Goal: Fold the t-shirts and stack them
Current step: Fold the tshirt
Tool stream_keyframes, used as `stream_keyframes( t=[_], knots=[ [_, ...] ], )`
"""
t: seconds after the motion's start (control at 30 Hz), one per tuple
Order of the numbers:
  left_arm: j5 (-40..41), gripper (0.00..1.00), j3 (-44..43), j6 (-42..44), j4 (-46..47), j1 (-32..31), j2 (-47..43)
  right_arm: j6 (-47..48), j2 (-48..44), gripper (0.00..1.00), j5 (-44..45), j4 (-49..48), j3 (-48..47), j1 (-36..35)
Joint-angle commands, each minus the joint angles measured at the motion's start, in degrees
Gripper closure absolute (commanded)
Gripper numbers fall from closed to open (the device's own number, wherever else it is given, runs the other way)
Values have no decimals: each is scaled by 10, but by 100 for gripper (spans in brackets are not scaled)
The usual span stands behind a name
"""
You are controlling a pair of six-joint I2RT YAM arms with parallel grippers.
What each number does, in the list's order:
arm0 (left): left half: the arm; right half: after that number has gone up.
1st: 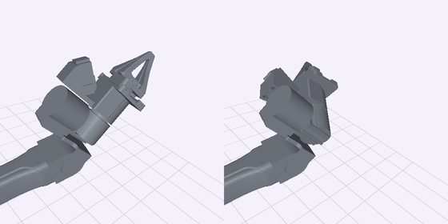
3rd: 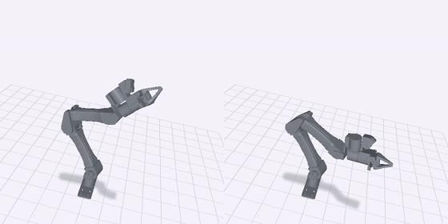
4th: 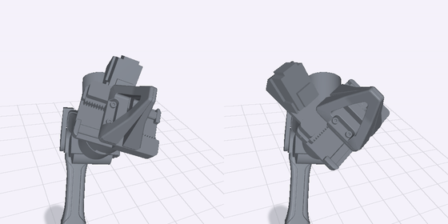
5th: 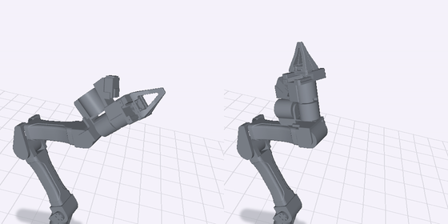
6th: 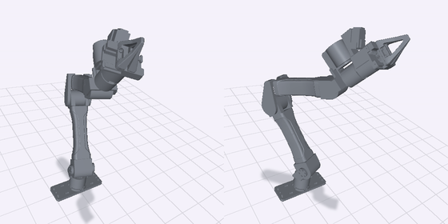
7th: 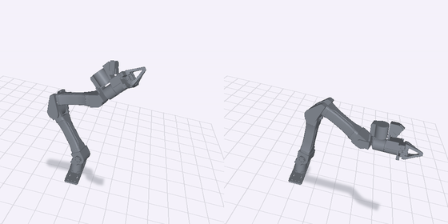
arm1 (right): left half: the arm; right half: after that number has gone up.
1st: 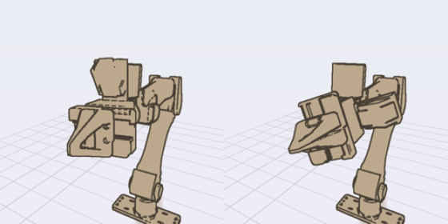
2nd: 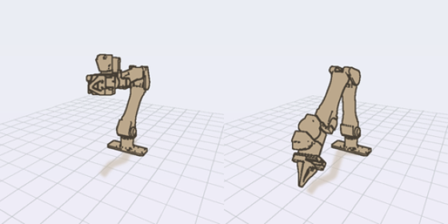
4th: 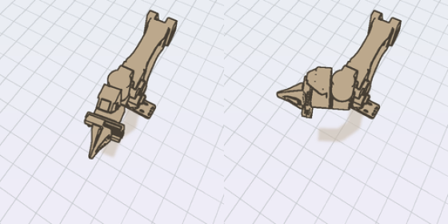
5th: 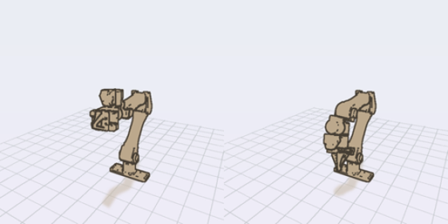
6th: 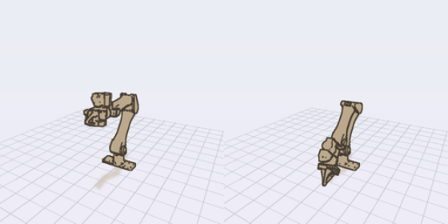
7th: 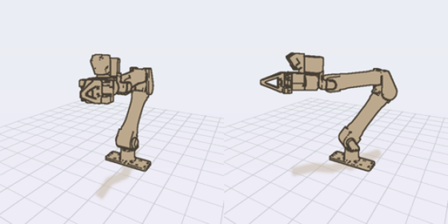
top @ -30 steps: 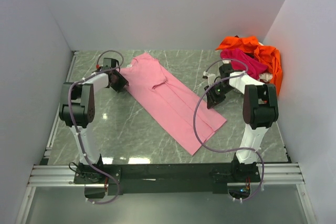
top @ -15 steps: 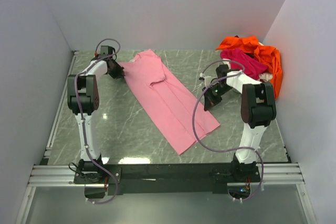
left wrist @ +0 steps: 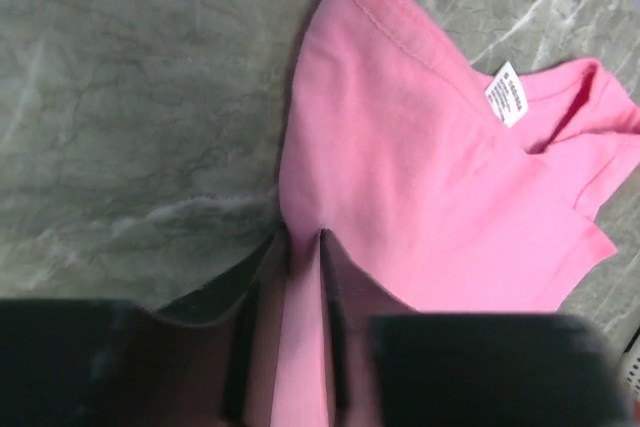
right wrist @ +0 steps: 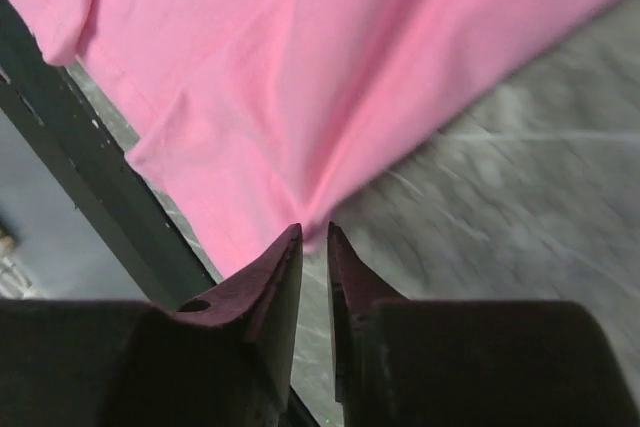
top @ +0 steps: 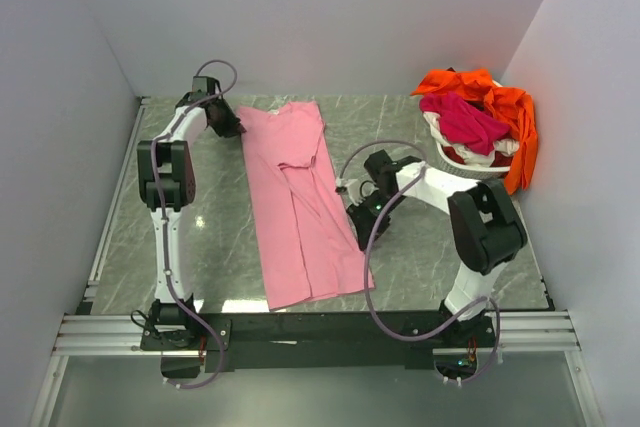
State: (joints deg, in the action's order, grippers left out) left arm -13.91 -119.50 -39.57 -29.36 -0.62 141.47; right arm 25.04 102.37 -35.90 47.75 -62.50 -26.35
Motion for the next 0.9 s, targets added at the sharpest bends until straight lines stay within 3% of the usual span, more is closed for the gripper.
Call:
stream_keyframes(
  t=[0.0, 0.1, 0.2, 0.33, 0.4, 0.53, 0.6, 0.87],
  knots=[
    [-10, 73, 28, 77, 45, 4, -109, 2, -56, 71, 28, 4, -23, 39],
    [21, 54, 102, 127, 90, 19, -213, 28, -66, 67, 17, 13, -57, 76],
    [50, 46, 177, 157, 127, 19, -323, 31, -67, 64, 0, -2, -103, 99],
    [50, 42, 330, 145, 172, 19, -466, -43, -9, 58, -9, -69, -225, 104],
    [35, 41, 430, 136, 192, 19, -557, -123, 71, 57, -7, -79, -299, 101],
    [42, 32, 584, 141, 215, 19, -695, -283, 218, 56, 14, -98, -534, 100],
    [52, 29, 646, 159, 200, 19, -755, -360, 287, 56, 48, -120, -596, 97],
    [117, 26, 736, 225, 152, 15, -881, -433, 425, 56, 92, -213, -760, 90]
  ],
)
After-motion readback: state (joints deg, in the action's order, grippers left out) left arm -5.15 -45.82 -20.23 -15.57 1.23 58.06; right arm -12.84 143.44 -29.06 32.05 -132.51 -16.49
